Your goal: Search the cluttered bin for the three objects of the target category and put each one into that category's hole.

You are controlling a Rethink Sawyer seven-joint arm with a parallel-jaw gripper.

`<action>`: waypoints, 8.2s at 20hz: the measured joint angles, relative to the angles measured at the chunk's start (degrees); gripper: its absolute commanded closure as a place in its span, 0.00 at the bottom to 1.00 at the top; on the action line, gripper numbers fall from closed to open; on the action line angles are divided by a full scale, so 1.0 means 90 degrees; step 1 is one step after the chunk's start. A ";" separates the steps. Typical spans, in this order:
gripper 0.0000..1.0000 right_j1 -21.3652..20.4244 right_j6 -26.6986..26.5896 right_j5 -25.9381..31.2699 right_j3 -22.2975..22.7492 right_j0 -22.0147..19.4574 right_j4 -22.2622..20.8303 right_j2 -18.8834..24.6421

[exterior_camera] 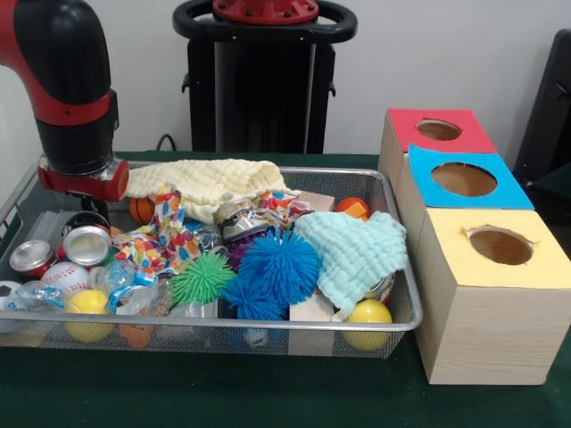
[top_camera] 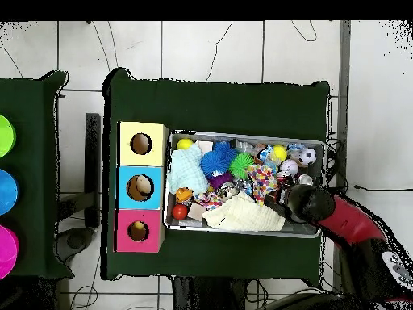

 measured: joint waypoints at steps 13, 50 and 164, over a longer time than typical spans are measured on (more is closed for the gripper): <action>1.00 -0.0627 0.0000 0.0072 0.0233 0.0026 -0.0073 -0.0031; 1.00 -0.3799 0.0088 0.2735 0.1835 0.2113 0.0348 -0.1220; 1.00 -0.2588 0.5012 0.2093 0.2229 0.6427 0.3325 -0.2096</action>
